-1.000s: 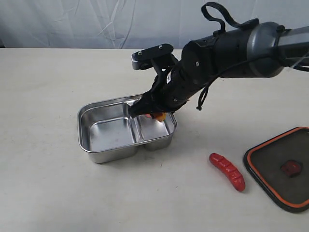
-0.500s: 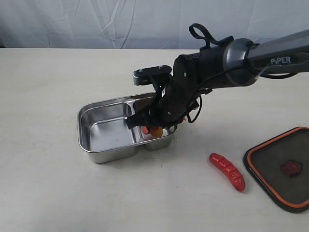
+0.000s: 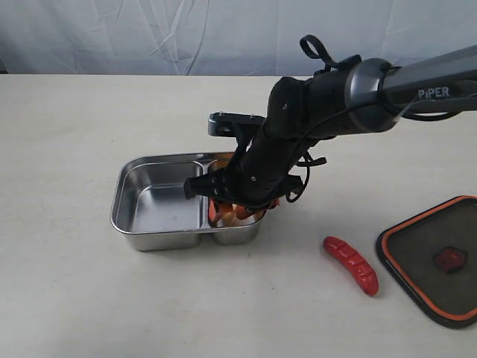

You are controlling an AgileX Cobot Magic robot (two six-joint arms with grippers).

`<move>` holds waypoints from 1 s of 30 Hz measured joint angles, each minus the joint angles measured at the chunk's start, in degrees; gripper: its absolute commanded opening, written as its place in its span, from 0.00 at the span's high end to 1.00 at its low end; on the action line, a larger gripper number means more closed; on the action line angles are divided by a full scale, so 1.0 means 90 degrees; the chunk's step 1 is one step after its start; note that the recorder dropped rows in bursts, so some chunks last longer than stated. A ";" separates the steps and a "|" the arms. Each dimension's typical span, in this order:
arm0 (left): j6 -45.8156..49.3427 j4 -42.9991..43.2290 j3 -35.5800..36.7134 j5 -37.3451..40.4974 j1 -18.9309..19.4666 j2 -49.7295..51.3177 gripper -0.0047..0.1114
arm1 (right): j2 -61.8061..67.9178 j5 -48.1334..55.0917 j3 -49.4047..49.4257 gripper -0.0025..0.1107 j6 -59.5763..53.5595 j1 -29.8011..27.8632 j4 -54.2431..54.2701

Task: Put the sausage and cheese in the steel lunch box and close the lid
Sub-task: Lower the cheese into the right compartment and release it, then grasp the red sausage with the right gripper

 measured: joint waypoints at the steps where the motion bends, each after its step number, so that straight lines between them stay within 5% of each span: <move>1: 0.0000 0.0000 0.0000 0.0000 0.0000 0.0000 0.96 | -0.0023 0.0031 0.0000 0.57 0.0000 0.0000 0.0000; 11: 0.0000 0.0000 0.0000 0.0000 0.0000 0.0000 0.96 | -0.0968 0.0333 -0.0004 0.57 0.0066 0.0010 -0.0712; 21: 0.0000 0.0000 0.0000 0.0000 0.0000 0.0000 0.96 | -0.1704 0.2284 0.0279 0.57 0.1654 -0.0114 -0.4304; 30: 0.0000 0.0000 0.0000 -0.0010 0.0000 0.0000 0.96 | -0.1758 0.1902 0.1691 0.46 0.1702 -0.0637 -0.4514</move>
